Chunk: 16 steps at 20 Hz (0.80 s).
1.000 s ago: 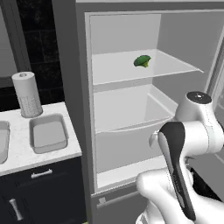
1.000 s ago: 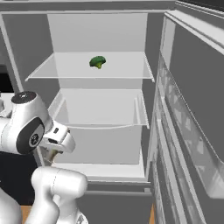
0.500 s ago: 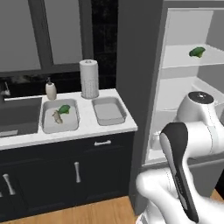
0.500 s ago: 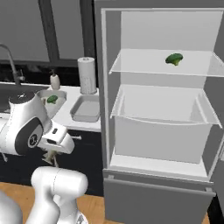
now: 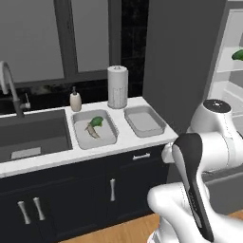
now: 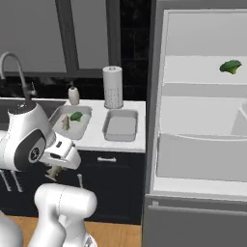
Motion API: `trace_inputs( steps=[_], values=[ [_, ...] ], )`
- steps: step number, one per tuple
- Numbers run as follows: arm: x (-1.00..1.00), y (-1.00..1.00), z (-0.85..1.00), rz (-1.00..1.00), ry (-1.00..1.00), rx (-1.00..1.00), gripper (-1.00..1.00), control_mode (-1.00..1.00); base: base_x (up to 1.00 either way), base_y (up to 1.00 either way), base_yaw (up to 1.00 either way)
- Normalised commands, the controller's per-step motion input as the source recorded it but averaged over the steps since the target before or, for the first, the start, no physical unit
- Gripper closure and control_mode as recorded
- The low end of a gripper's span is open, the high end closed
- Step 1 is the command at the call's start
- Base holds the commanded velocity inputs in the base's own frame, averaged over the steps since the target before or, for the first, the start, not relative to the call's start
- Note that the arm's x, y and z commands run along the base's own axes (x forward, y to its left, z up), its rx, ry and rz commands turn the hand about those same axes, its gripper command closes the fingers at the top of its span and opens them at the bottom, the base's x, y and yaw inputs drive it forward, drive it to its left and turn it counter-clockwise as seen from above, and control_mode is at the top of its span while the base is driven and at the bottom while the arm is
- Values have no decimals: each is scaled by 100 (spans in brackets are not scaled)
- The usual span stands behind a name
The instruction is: Place one broccoli and one fish in each tupperware on the nearby counter, to pack two identical lunches.
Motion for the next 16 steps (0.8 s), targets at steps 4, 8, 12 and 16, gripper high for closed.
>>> trace_inputs(
  steps=[4,8,12,16],
  values=[
    [0,0,0,0,0,0,100,100,99,31,-33],
    [0,0,0,0,0,0,100,100,92,4,-18],
    [0,0,0,0,0,0,100,100,54,19,-10],
    [0,0,0,0,0,0,100,100,40,11,-2]
  ],
)
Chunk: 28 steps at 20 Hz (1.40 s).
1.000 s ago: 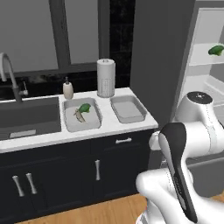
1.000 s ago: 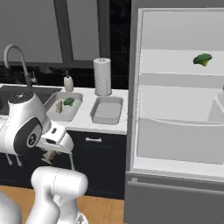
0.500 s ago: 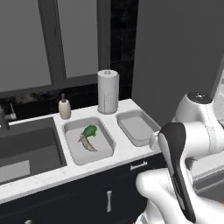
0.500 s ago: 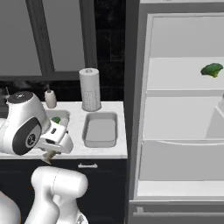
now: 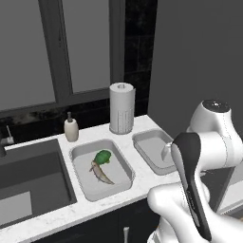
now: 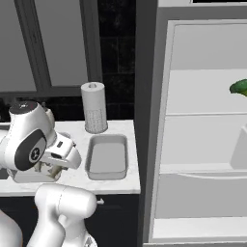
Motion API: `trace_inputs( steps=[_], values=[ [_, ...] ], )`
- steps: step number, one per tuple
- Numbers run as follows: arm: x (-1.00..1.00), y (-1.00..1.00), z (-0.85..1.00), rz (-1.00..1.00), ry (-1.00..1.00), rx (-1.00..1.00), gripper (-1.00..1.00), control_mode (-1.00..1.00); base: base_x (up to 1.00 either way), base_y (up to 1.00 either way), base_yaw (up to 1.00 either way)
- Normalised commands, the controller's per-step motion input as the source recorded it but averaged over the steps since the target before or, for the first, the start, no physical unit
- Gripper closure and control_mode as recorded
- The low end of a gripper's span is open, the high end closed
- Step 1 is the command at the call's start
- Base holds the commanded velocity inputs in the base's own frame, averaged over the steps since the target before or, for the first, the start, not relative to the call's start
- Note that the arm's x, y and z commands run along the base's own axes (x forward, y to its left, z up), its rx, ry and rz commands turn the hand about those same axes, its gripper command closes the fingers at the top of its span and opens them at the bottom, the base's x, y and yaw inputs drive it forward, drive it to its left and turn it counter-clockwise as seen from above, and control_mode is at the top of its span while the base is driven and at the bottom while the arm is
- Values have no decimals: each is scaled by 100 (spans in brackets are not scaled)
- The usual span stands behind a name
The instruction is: Place one broccoli and one fish in each tupperware on the nearby counter, to pack two identical lunches.
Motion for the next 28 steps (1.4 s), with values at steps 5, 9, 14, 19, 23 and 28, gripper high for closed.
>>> trace_inputs(
  steps=[5,9,14,19,23,28],
  values=[
    [0,0,0,0,0,0,100,100,40,2,0],
    [13,0,0,0,0,0,100,-100,34,0,0],
    [79,0,0,0,1,0,100,-100,0,0,0],
    [94,-3,-1,4,0,0,100,-100,0,0,0],
    [99,-12,-49,1,-1,-6,100,-100,0,0,0],
    [100,-37,-60,1,0,-5,100,-100,0,0,0]
  ],
)
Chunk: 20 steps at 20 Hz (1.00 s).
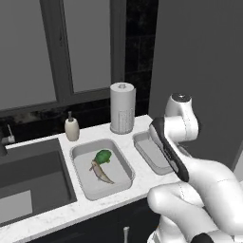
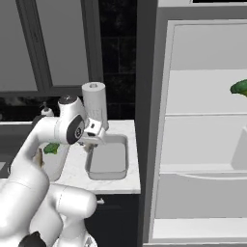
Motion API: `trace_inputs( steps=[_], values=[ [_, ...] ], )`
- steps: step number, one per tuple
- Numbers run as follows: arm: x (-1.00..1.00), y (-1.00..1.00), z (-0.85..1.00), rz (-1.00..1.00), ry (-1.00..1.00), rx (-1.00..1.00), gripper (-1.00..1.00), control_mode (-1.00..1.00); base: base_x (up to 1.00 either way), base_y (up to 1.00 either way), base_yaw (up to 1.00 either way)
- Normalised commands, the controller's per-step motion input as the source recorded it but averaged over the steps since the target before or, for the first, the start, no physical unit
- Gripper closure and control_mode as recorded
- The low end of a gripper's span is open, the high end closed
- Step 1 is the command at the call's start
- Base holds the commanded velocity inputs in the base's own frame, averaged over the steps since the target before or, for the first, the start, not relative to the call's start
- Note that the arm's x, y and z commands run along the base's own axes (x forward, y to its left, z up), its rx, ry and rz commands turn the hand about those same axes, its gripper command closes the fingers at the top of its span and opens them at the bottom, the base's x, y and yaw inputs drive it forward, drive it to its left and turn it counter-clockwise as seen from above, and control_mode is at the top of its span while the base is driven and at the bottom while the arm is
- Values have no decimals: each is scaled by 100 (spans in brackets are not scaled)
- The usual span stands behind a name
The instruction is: Place one broccoli and one fish in each tupperware on the nearby counter, to pack two identical lunches.
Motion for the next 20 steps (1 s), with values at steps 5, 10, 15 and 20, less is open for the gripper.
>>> trace_inputs(
  steps=[5,10,15,20],
  values=[
    [83,-10,-60,0,1,-6,100,-100,0,0,0],
    [67,-2,-55,0,0,-5,100,-100,0,0,0],
    [50,-17,-35,0,0,0,100,-100,0,0,0],
    [7,0,-19,0,0,0,-100,-100,0,0,0]
  ],
)
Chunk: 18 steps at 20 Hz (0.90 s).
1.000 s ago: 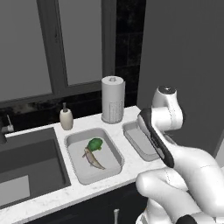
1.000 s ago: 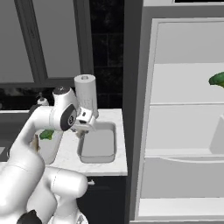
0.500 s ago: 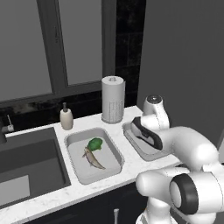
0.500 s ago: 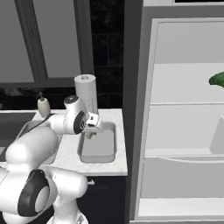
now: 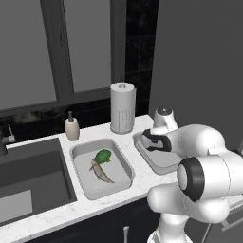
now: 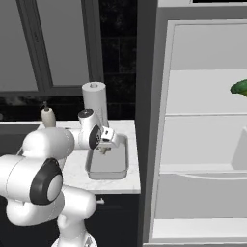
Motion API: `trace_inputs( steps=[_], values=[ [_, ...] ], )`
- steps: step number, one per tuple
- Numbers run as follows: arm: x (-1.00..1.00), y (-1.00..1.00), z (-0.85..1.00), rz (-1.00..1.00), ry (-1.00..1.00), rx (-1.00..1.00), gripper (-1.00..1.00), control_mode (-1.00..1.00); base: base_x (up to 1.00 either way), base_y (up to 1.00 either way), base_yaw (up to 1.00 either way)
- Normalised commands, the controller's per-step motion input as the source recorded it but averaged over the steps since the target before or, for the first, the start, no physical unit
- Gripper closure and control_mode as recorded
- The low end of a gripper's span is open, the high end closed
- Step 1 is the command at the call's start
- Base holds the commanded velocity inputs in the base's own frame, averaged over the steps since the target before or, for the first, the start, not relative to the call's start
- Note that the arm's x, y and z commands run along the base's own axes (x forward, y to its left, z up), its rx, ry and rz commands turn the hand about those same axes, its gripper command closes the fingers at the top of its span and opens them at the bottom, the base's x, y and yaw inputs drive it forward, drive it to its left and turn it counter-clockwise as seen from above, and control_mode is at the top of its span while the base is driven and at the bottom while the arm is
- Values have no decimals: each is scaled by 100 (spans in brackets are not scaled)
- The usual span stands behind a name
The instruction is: Place one broccoli and one fish in each tupperware on the nearby counter, to pack two identical lunches.
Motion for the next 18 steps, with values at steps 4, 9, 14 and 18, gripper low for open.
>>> trace_inputs(
  steps=[4,9,14,18],
  values=[
    [0,0,0,0,0,0,-100,-100,0,0,0],
    [0,-8,8,0,0,0,-100,-100,0,0,0],
    [-53,23,41,-2,-16,-2,-100,-100,0,0,0],
    [-90,60,56,1,-31,3,-100,-100,0,0,0]
  ],
)
